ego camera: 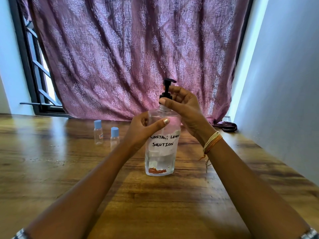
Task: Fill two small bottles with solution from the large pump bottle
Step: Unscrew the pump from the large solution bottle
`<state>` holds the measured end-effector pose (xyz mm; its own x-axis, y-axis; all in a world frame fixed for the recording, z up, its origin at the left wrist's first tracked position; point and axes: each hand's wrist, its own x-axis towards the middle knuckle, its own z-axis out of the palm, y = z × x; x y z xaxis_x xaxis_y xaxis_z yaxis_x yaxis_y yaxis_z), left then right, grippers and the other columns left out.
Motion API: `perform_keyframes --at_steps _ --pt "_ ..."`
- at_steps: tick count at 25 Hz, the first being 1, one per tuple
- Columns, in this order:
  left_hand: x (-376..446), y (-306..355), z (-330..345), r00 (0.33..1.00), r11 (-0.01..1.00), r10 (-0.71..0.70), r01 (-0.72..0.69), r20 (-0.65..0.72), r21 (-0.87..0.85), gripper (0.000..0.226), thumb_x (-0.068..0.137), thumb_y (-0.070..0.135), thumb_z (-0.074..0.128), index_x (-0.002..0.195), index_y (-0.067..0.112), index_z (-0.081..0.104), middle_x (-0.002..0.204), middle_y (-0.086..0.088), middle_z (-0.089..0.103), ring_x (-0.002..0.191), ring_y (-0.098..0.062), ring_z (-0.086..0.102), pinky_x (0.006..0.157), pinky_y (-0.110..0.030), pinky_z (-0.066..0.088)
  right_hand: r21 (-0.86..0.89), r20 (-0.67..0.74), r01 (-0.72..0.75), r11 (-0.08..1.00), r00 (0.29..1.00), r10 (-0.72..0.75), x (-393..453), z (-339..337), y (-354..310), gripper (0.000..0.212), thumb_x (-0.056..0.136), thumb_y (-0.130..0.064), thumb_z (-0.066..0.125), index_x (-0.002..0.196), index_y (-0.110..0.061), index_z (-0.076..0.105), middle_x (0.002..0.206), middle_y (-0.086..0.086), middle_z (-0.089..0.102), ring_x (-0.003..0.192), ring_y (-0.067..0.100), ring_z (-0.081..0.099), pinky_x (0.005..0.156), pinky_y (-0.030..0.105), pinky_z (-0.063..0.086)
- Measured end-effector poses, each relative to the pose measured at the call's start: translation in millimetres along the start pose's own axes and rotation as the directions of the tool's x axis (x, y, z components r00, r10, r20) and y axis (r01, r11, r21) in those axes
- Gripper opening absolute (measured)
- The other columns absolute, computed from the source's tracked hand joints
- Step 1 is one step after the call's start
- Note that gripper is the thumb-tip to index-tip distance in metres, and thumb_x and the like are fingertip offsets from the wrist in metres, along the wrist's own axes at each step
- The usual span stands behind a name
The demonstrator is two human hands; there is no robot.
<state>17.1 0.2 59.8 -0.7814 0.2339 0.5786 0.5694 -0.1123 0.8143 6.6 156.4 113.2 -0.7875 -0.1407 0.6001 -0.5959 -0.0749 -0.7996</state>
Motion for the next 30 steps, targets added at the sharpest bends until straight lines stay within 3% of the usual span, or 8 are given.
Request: perform_keyframes --at_steps 4,8,11,14,19,25,27,30 --pt "0 -1 1 1.0 1.0 0.013 -0.013 0.012 -0.01 0.011 0.075 0.035 0.072 0.083 0.043 0.073 0.084 0.01 0.077 0.079 -0.006 0.073 0.065 -0.016 0.054 0.082 0.089 0.002 0.997 0.996 -0.01 -2 -4 -2 0.047 0.082 -0.007 0.06 0.127 0.002 0.052 0.105 0.019 0.069 0.101 0.026 0.068 0.092 0.045 0.055" --pt "1 -3 0 1.0 1.0 0.008 -0.008 0.0 0.0 0.012 0.072 0.041 0.073 0.084 0.043 0.073 0.09 0.007 0.077 0.085 -0.01 0.073 0.068 -0.018 0.055 -0.047 0.058 0.016 0.999 0.998 -0.013 -2 3 -2 0.047 0.072 -0.013 0.079 0.115 -0.012 0.062 0.093 -0.004 0.072 0.09 0.009 0.069 0.079 0.026 0.056" --pt "1 -3 0 1.0 1.0 0.021 -0.022 0.009 0.003 0.017 0.067 0.048 0.073 0.084 0.043 0.073 0.088 0.009 0.077 0.083 -0.008 0.073 0.067 -0.018 0.055 -0.038 0.0 0.022 0.999 1.0 -0.022 -1 2 2 0.046 0.076 -0.003 0.076 0.119 -0.003 0.058 0.092 0.002 0.073 0.086 0.012 0.07 0.077 0.026 0.058" --pt "2 -3 1 0.999 0.999 0.033 -0.034 0.017 0.011 0.019 0.066 0.05 0.072 0.084 0.045 0.072 0.086 0.01 0.077 0.081 -0.007 0.073 0.067 -0.018 0.055 0.04 0.083 0.023 0.999 0.996 -0.027 -1 -1 1 0.046 0.08 -0.006 0.061 0.125 -0.001 0.054 0.103 0.012 0.07 0.095 0.02 0.068 0.085 0.038 0.058" --pt "3 -3 0 1.0 0.999 0.002 -0.001 -0.016 0.05 0.023 0.069 0.046 0.074 0.088 0.034 0.071 0.093 0.0 0.077 0.087 -0.015 0.074 0.072 -0.027 0.057 -0.135 0.026 0.047 0.99 0.999 -0.044 1 4 -2 0.038 0.074 -0.004 0.078 0.11 -0.01 0.066 0.093 -0.004 0.072 0.087 0.006 0.07 0.075 0.019 0.055" --pt "1 -2 1 0.999 0.991 -0.033 0.034 -0.014 0.133 0.058 0.066 0.056 0.072 0.107 0.015 0.066 0.101 -0.007 0.075 0.092 -0.024 0.072 0.085 -0.048 0.058 -0.112 -0.012 -0.031 0.993 0.999 0.03 14 1 -30 0.028 0.078 -0.007 0.075 0.105 -0.006 0.07 0.098 0.006 0.073 0.098 0.019 0.068 0.088 0.036 0.053" --pt "0 -2 2 1.0 0.989 -0.028 0.029 -0.007 0.148 0.059 0.066 0.057 0.073 0.106 0.015 0.066 0.1 -0.006 0.075 0.09 -0.023 0.072 0.083 -0.046 0.059 -0.122 -0.014 -0.08 0.989 0.997 0.079 22 1 -50 0.031 0.079 -0.011 0.074 0.109 -0.004 0.069 0.104 0.01 0.072 0.108 0.026 0.065 0.093 0.042 0.049" --pt "-2 2 1 0.999 0.981 -0.051 0.051 -0.008 0.185 0.051 0.067 0.055 0.075 0.101 0.018 0.065 0.095 -0.002 0.074 0.085 -0.021 0.072 0.075 -0.037 0.06 -0.088 -0.012 -0.13 0.988 0.992 0.129 31 1 -83 0.028 0.078 -0.008 0.073 0.105 -0.001 0.069 0.106 0.018 0.066 0.098 0.03 0.058 0.08 0.03 0.049"
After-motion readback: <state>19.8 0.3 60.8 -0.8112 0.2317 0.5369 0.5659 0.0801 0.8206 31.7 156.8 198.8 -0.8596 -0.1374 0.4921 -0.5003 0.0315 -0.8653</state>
